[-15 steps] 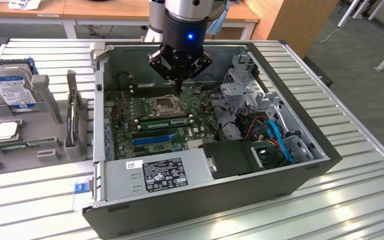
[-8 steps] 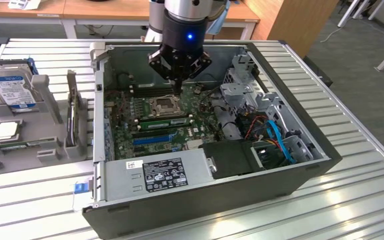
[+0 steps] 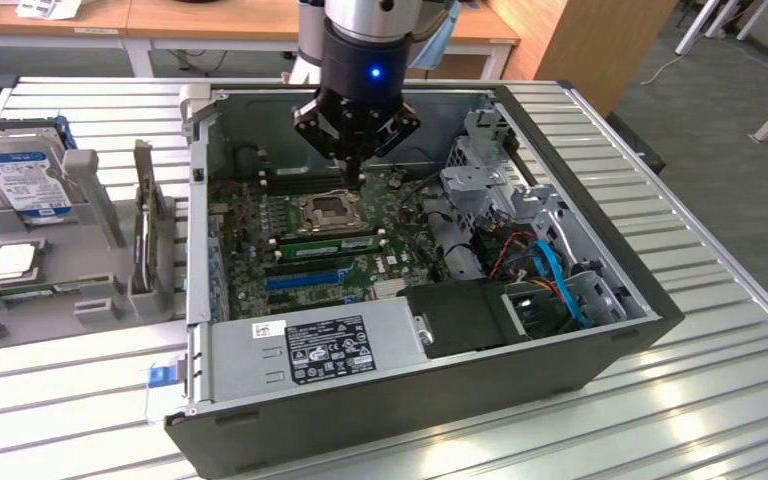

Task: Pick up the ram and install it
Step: 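Press down the ram until it locks into place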

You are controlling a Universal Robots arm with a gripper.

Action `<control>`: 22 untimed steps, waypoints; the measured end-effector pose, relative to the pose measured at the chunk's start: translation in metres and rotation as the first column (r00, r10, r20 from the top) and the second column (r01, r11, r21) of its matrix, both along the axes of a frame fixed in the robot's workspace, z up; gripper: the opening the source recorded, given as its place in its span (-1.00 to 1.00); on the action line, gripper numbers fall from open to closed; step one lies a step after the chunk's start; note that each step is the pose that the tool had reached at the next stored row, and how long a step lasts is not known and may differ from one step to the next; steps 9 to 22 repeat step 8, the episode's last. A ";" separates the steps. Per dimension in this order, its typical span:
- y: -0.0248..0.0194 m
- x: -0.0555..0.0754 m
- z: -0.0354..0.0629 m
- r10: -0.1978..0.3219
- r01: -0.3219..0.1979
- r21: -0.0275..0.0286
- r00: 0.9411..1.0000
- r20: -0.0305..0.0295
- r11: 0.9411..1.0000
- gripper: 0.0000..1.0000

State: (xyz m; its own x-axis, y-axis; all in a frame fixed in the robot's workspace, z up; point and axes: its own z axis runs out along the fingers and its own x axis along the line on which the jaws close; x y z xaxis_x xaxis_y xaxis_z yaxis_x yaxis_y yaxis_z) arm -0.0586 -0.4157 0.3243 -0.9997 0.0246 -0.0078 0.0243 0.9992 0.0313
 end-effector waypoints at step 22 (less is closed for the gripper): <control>0.0014 -0.001 0.0000 -0.003 0.003 0.000 1.000 0.000 1.000 -0.80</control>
